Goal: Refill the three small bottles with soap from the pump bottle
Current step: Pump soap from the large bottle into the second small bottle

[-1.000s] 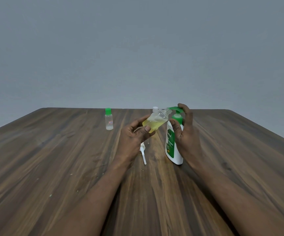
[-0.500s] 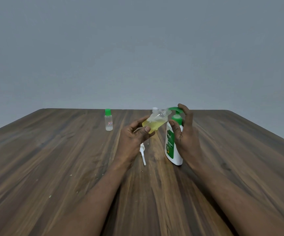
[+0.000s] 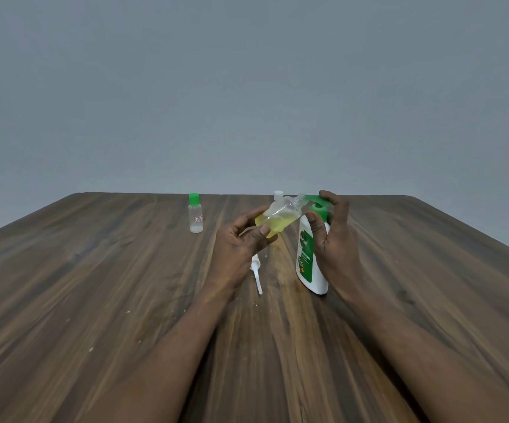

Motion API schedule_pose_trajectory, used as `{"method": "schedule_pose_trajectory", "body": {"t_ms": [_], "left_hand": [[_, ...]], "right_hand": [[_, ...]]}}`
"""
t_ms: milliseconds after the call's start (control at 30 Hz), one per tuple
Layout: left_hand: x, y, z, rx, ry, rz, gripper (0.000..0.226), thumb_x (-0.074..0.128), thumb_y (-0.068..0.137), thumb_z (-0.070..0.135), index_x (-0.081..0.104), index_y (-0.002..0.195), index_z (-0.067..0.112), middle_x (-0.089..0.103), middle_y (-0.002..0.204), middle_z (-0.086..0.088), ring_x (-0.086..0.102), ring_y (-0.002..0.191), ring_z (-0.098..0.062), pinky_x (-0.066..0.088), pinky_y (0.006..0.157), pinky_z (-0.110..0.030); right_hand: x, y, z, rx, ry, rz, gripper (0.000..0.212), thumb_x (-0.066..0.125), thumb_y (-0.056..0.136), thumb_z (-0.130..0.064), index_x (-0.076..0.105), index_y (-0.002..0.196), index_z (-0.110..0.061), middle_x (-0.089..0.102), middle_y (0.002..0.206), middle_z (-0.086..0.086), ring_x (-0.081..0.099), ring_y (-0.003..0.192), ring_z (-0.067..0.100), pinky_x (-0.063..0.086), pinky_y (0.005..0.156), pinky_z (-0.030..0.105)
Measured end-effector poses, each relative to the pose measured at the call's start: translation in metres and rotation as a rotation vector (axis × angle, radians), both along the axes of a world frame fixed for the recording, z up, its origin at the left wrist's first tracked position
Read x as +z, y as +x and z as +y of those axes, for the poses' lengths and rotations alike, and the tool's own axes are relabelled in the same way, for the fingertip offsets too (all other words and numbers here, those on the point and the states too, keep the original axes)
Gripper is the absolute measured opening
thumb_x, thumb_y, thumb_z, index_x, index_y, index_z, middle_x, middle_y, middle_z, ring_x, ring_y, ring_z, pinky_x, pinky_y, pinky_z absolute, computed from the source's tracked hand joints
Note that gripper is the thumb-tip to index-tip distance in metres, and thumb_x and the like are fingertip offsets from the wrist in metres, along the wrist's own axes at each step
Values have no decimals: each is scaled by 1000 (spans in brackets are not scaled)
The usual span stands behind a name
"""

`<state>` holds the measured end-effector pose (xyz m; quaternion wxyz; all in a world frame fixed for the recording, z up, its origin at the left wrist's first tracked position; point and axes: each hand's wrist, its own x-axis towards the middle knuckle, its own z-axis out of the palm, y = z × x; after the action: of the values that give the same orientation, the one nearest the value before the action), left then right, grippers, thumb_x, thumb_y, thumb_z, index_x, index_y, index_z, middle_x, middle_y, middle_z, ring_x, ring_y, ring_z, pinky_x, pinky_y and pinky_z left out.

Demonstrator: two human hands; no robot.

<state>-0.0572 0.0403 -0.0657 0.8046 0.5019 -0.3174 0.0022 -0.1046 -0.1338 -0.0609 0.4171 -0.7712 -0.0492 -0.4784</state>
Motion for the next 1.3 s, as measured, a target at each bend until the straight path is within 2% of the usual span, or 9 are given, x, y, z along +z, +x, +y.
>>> {"method": "schedule_pose_trajectory", "body": {"t_ms": [200,300,400,567,867,967,1033,1200,1300], "left_hand": [[1,0,-3,-11,-15,7,33,70,87,16,74,119,24,75,114,-6,71,111,-27,60,89,-34],[1,1,-2,-17,-22,10,34,70,87,16,74,119,25,75,114,-6,71,112,-27,59,89,-35],[0,1,-2,-22,-24,10,33,70,87,16,74,119,25,76,111,-4,71,111,-27,59,89,-33],[-1,1,-3,-7,-8,8,40,69,86,15,68,126,12,74,117,-11,70,113,-30,59,90,-35],[0,0,-3,-3,-19,11,35,69,87,16,72,121,19,73,118,-12,70,112,-29,59,89,-33],[1,0,-4,-5,-26,5,33,69,87,16,73,119,22,74,115,-10,71,112,-29,59,89,-33],[1,0,-3,-8,-22,-3,32,69,87,15,74,117,25,76,109,-4,72,109,-26,59,89,-33],[1,0,-2,4,-11,-7,33,69,85,15,72,118,23,77,106,-1,73,107,-23,60,88,-32],[0,0,-1,8,-3,-9,34,69,85,15,71,119,20,77,107,0,73,107,-22,60,87,-32]], "right_hand": [[1,-2,0,54,-9,-2,46,51,99,-43,32,141,-39,63,114,-21,65,95,-5,45,72,4],[1,-2,1,56,-19,3,47,50,99,-44,31,142,-40,60,114,-28,64,94,-9,44,71,3],[0,0,-1,44,-34,-10,46,51,99,-41,32,141,-37,61,114,-23,64,94,-10,43,72,2],[-1,2,-2,8,-27,-1,40,50,99,-46,35,134,-33,60,106,-26,63,92,-10,44,71,4],[0,-1,-1,41,-14,-1,43,51,98,-44,34,137,-39,62,112,-22,64,96,-7,45,73,5],[1,-1,0,45,-15,7,45,52,99,-41,32,139,-43,62,110,-29,65,95,-7,44,72,3],[1,0,0,27,-15,2,43,52,99,-37,34,138,-39,62,107,-34,63,93,-10,42,71,2],[-1,1,-1,21,-7,-8,43,51,98,-41,38,136,-26,62,104,-20,63,90,-11,43,71,4],[0,1,-1,9,-12,5,40,49,97,-44,37,132,-29,59,104,-25,62,89,-14,43,70,3]]}}
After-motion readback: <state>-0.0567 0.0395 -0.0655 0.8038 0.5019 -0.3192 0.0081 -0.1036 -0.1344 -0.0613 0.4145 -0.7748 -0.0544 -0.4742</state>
